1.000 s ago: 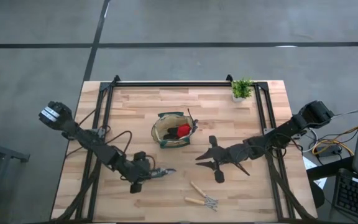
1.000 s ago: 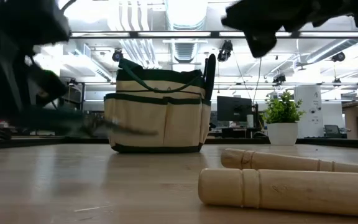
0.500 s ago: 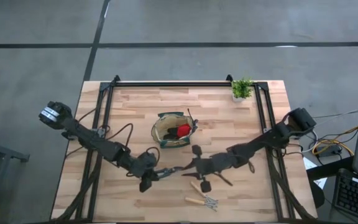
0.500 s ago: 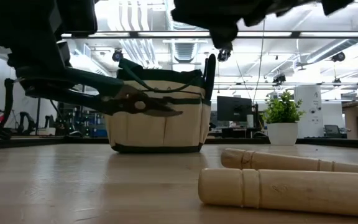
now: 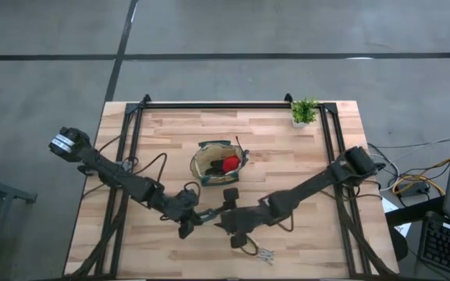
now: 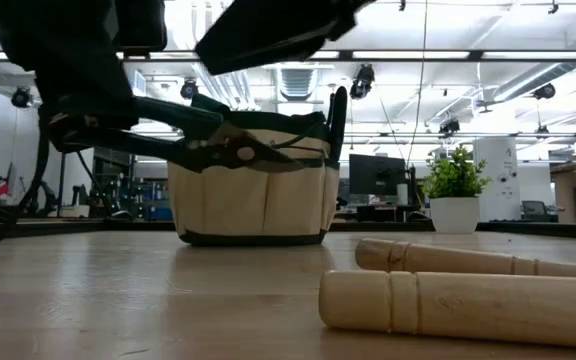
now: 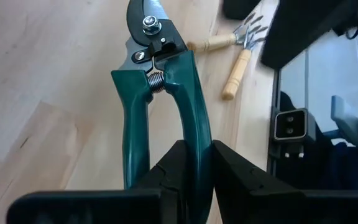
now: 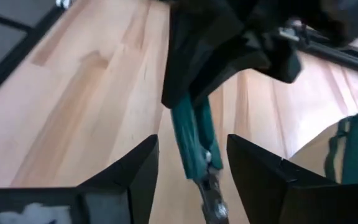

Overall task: Pick & Place Garden tools in Gardening bag
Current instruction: Put the green shear scissors into the brown gardening bag

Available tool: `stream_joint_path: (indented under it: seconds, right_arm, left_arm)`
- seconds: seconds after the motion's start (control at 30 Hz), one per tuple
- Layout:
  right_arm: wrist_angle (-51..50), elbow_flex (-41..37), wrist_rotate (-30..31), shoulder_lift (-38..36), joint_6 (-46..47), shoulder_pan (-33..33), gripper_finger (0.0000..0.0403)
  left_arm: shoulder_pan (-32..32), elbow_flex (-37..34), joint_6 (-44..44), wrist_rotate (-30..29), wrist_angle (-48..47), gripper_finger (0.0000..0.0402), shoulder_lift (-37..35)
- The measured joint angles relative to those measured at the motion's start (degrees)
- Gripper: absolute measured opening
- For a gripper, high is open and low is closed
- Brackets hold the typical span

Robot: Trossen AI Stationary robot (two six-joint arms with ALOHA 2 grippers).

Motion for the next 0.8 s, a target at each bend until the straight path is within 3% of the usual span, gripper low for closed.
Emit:
stream_joint_path:
  seconds: [0.53,0.67,0.8]
  right_arm:
    - [-12.93,13.30,3.10,9.32,-2.94,-0.04,0.0184]
    - [-12.78,13.69,3.03,9.59,-2.89,-0.03,0.0160]
    - [-12.94,13.69,2.85,9.57,-2.95,-0.07,0.0107]
  left_arm:
    - [0.11,0.65,0.51,-0.38,0.74,0.0058,-0.02]
    - [0.11,1.05,1.67,-0.33,0.98,0.0058,-0.07]
    - [0.11,1.07,2.02,-0.20,1.09,0.0058,-0.07]
